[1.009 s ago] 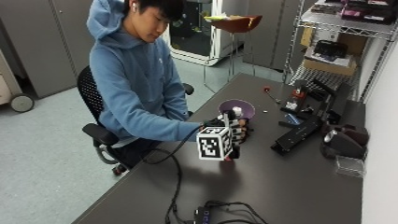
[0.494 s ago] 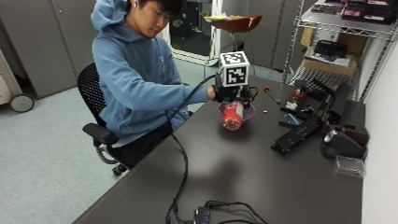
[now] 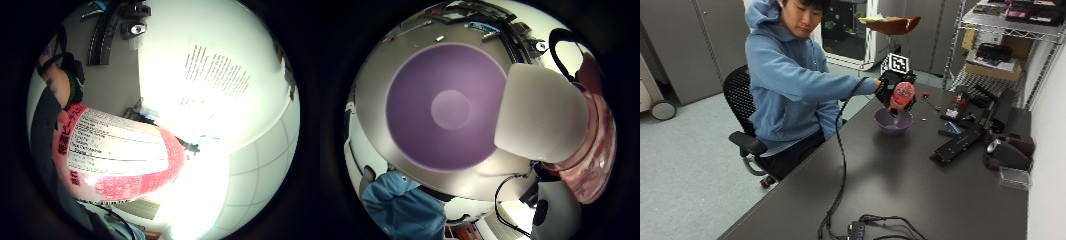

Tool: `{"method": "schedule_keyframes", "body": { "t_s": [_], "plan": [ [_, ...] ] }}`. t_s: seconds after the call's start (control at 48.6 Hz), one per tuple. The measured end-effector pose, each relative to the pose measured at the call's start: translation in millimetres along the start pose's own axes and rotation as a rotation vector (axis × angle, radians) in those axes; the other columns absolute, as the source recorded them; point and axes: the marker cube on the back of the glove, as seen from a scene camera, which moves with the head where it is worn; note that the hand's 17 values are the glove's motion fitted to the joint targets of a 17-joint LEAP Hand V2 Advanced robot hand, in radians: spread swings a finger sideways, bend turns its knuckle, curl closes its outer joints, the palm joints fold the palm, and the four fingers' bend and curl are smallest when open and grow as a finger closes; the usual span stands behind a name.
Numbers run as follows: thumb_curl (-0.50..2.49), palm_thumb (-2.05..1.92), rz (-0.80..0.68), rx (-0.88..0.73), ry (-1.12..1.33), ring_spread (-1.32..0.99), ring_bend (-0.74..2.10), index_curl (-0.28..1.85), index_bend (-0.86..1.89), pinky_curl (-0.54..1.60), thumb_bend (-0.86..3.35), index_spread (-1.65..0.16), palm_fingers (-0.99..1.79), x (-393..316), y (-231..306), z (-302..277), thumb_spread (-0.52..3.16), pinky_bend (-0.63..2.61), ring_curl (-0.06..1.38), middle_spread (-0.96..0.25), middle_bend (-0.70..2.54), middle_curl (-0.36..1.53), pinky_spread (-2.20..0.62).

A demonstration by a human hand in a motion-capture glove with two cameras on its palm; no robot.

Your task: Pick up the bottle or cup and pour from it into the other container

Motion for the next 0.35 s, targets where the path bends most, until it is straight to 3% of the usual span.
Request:
{"method": "schedule_keyframes", "body": {
  "t_s": [0.35],
  "plan": [
    [0.67,1.04,-0.018,-0.06,0.004,-0.14,0.43,0.45,0.16,0.38,-0.04,-0.13,1.14,-18.0,-16.2,-7.4,0.33,0.24,0.43,-0.07,0.27,0.49,-0.07]
  ]
}}
